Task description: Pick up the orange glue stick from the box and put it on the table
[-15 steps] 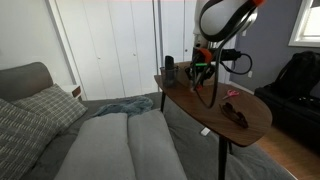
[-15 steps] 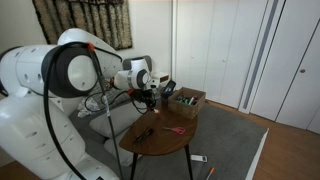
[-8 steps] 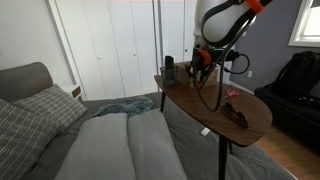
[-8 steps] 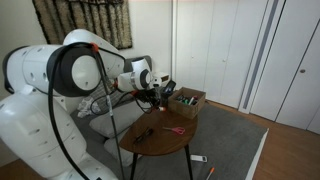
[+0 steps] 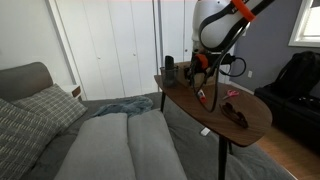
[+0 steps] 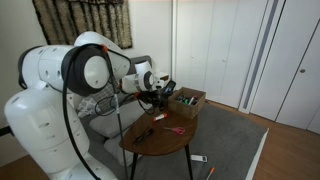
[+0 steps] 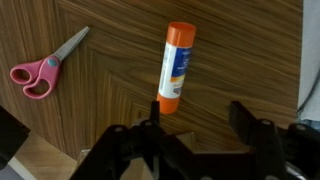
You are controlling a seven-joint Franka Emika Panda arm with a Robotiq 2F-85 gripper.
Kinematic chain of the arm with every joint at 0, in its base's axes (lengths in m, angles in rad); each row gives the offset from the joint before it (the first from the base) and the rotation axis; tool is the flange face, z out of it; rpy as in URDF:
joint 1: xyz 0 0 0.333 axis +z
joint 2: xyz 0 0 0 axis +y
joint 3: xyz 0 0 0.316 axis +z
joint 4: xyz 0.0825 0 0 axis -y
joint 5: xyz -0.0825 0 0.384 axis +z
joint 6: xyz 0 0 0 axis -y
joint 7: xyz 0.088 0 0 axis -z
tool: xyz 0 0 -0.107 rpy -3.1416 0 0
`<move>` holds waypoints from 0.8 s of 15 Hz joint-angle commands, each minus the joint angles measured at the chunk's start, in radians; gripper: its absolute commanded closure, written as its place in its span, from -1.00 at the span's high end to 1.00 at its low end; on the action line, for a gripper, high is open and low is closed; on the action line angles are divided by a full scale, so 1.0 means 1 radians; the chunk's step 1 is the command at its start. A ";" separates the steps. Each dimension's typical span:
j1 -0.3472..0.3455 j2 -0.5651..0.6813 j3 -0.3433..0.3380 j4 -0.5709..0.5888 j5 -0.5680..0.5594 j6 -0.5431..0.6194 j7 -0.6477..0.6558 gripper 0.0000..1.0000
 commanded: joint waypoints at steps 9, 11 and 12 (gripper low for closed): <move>0.023 0.005 -0.008 0.044 0.094 -0.001 -0.067 1.00; 0.023 0.005 -0.008 0.044 0.094 -0.001 -0.067 1.00; 0.023 0.005 -0.008 0.044 0.095 -0.001 -0.068 1.00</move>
